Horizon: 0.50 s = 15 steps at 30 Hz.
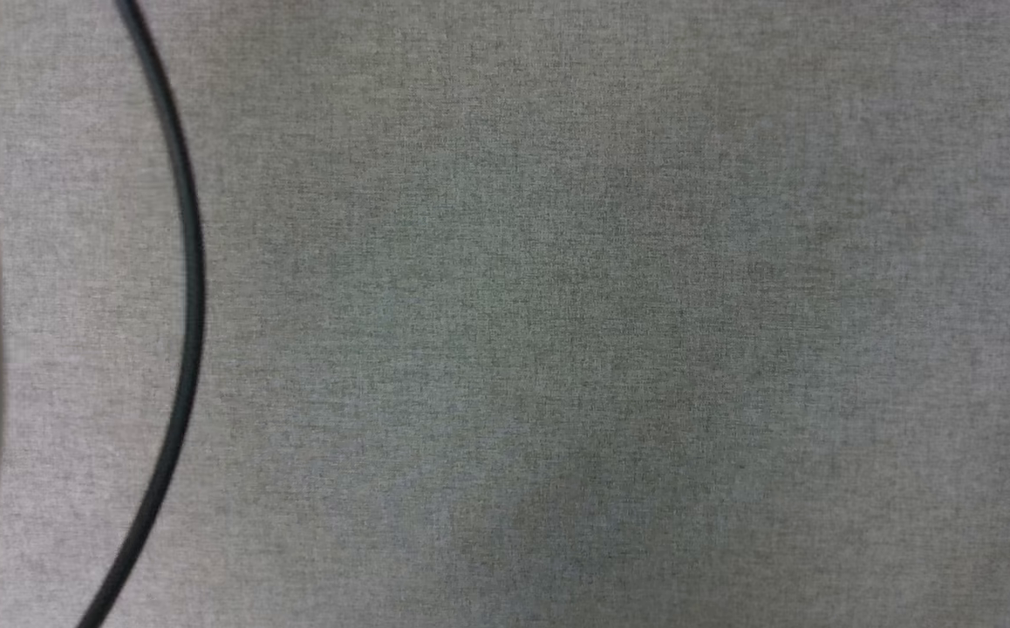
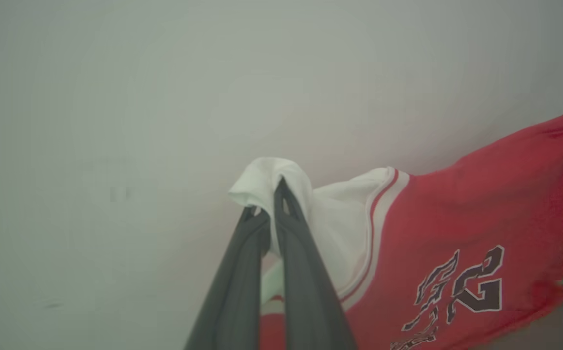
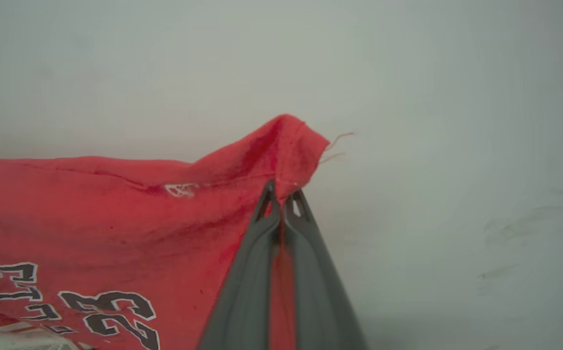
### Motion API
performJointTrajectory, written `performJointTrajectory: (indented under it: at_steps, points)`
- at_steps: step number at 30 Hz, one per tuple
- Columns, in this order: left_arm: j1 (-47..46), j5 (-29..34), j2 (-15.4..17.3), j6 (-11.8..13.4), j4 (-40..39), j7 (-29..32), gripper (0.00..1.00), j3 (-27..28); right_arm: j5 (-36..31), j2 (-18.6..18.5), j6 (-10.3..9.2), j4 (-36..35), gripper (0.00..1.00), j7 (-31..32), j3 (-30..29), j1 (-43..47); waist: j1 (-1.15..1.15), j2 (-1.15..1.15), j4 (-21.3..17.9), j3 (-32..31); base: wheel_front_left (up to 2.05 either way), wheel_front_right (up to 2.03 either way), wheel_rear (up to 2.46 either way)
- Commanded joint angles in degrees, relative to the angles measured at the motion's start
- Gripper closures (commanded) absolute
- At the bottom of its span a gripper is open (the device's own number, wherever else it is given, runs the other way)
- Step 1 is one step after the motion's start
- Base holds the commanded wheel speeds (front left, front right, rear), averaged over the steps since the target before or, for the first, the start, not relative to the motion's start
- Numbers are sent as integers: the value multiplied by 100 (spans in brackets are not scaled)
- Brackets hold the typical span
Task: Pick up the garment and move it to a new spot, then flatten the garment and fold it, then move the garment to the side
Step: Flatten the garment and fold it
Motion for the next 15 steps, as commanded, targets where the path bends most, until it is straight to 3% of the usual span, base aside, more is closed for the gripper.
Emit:
performJointTrajectory:
  at_steps: [1,9,15]
  points:
    - [190,-60,-34,-7,29,-47,100,-9,17,32,-7,-5,100,-65,18,169,-1,0,12,-11,0,0,0]
    - [1124,-354,15,-11,-446,-91,100,-210,451,135,-7,-185,100,-170,-9,1060,-1,0,77,-180,0,0,0]
    - [1995,-522,171,-5,-1269,-95,100,-145,934,-34,-7,-711,100,-228,151,1875,-1,0,99,-268,0,0,0]
